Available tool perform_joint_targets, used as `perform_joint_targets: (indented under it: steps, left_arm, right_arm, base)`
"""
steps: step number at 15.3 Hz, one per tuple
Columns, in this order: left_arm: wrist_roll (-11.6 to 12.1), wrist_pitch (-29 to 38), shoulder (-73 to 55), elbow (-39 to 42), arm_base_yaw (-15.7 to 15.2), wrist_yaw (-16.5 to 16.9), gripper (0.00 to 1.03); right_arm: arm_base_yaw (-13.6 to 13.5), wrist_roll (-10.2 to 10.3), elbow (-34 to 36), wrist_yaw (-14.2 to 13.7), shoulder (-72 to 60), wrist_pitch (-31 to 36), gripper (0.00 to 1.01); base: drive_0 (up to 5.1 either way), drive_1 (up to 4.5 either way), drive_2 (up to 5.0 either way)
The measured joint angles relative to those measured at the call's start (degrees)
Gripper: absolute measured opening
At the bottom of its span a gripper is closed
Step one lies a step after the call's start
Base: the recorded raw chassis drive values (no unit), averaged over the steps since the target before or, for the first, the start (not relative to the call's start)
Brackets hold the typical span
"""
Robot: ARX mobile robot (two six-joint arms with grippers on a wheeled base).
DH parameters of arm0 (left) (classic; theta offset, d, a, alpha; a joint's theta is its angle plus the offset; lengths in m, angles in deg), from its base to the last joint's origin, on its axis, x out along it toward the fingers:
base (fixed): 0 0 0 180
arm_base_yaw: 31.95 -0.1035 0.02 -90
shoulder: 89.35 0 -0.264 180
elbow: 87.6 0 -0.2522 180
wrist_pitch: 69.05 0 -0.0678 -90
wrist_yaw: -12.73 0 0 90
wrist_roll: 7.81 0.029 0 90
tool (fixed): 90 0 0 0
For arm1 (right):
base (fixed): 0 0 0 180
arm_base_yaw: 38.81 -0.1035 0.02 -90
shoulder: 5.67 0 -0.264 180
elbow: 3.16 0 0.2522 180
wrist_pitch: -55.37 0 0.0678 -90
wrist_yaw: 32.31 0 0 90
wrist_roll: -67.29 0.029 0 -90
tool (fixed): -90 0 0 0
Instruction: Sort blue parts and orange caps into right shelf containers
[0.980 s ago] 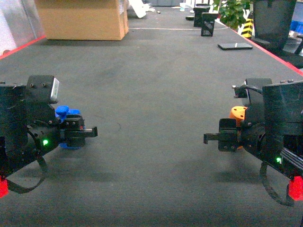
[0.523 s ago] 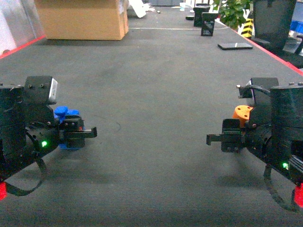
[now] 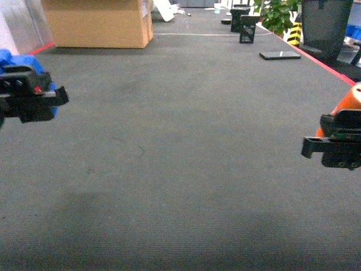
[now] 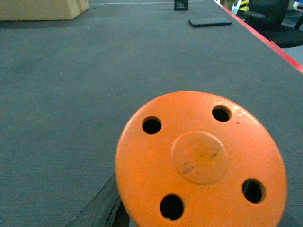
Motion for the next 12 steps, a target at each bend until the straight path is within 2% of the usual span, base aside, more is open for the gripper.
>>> perform_joint_targets:
  steps: [2,4,6,8,9,12]
  left_arm:
    - [1.75,2.08,8.07,4.42,1.6,-2.03,0.42]
    - [2.21,2.34,15.32,9.6,3.78,-4.2,0.42]
    - [2.32,-0.22,23.91,14.45,5.99,-6.64,0.42]
    - [1.84,-6.27,34.14,18.49,8.13,-8.04,0.42]
    - [1.81,-9.55,37.57,19.47,9.16,-8.17,0.42]
    - [1.81,-9.46,37.81,19.58,9.4,-8.09,0.42]
  right_arm:
    - [-1.57,-0.17,6.25,-1.68,10.19,-1.84,0.44]
    - [-4.13,-0.55,11.78,-3.87,22.99,-6.75,0.44]
    - [-6.67,-1.92,15.82,-6.64,37.77,-15.3,0.44]
    - [-8.41,-3.48,17.33,-8.72,50.82,-22.91,0.44]
    - [-9.66,-4.61,17.79,-10.67,55.08,-24.26,0.44]
    - [-10.21,-5.81,18.05,-10.82,55.69,-24.94,0.44]
  base:
    - [0.0,0.0,0.0]
    - [0.0,0.0,0.0]
    - [0.0,0.0,0.0]
    - [0.0,0.0,0.0]
    - [0.0,0.0,0.0]
    - [0.0,0.0,0.0]
